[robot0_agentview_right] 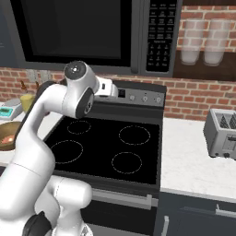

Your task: Open the microwave, place the bowl with waffle inside the microwave, then close the microwave door and turn it on.

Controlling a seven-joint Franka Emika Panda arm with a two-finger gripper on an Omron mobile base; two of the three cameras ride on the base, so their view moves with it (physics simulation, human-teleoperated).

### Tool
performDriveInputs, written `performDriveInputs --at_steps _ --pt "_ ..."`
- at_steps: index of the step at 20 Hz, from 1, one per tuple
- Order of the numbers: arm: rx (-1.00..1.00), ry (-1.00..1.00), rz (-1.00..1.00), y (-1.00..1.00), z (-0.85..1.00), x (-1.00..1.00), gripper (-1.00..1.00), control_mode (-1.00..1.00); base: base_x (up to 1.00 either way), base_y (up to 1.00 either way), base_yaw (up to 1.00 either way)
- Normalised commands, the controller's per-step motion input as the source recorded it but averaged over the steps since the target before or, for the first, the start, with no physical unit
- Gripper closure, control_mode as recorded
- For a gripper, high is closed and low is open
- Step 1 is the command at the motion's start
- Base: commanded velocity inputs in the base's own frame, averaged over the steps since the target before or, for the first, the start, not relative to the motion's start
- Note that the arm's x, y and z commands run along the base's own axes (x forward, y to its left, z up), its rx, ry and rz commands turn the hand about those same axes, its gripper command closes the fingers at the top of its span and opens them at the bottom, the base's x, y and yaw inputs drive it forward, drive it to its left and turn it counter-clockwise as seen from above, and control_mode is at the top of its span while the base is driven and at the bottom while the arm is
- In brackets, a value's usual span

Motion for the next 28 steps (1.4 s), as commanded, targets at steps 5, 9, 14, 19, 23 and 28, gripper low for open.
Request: performDriveInputs --at_steps 5,9,14,19,23,28 --pt "0.0 -0.17 -0.04 -0.61 0.64 0.0 -1.0 -1.0 0.0 0.0 0.0" --pt "0.02 -0.2 -0.12 -0.55 0.7 0.0 -1.0 -1.0 0.0 0.0 0.0" --pt "0.05 -0.08 -0.16 -0.5 0.85 0.0 -1.0 -1.0 0.0 0.0 0.0" --pt "0.04 -0.02 -0.13 -0.44 0.45 0.19 -1.0 -1.0 0.0 0.0 0.0" --pt "0.02 0.0 -0.08 -0.44 0.12 0.34 -1.0 -1.0 0.0 0.0 0.0" --pt "0.0 0.0 -0.03 -0.2 0.0 0.33 -1.0 -1.0 0.0 0.0 0.0"
